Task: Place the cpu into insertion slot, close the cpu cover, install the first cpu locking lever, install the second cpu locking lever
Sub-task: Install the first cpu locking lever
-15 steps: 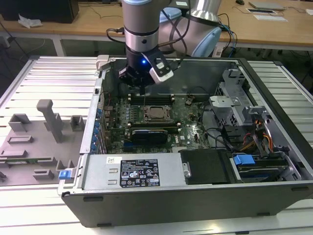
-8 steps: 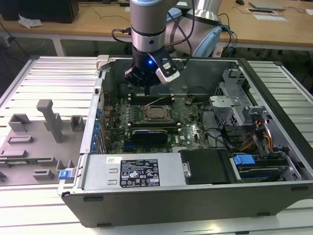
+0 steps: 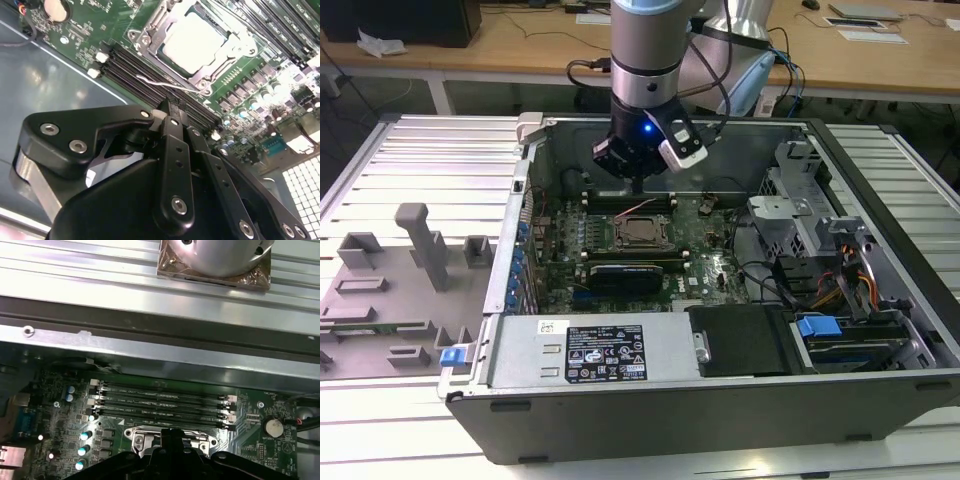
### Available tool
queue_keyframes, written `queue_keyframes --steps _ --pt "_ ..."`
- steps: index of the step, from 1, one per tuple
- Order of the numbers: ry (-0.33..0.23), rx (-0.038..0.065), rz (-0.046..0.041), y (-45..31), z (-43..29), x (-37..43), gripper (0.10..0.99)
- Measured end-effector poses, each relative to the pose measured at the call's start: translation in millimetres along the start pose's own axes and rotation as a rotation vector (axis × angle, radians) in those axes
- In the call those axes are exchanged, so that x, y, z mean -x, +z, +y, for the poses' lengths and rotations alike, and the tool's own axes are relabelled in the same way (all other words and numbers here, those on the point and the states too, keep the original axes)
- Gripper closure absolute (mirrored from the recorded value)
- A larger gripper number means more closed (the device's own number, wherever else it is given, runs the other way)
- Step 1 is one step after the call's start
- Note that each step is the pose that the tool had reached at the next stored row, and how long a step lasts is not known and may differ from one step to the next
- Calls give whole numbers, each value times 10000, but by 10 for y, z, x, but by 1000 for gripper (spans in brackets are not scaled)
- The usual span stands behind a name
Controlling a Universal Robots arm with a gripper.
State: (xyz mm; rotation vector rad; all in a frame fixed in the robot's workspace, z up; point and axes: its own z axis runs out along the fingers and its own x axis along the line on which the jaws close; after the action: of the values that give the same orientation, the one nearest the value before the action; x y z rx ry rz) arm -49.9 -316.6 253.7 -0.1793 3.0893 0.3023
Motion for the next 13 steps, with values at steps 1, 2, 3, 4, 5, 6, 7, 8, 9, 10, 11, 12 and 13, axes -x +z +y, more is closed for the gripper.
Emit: queue_keyframes --steps 1,2,3,4,5,6,7,8,9,10,11,12,13 --pt "0 -8 -2 1 0 3 980" --pt "2 -66 5 1 1 4 980" --pt "0 -109 11 1 0 4 980" --pt "-2 -155 2 1 0 4 980" --pt "-5 -194 -25 2 0 4 980" --pt "-15 -273 -152 3 -1 4 980" --pt "-23 -325 -282 5 -1 4 980" --pt "-24 -352 -380 8 -1 4 980" --pt "-23 -371 -462 9 -1 4 980" --pt "-22 -394 -595 12 -2 4 980" --pt "-22 -400 -647 15 -2 2 980" --pt "-17 -405 -672 17 -3 1 980" --pt "-8 -405 -683 21 -4 1 980"
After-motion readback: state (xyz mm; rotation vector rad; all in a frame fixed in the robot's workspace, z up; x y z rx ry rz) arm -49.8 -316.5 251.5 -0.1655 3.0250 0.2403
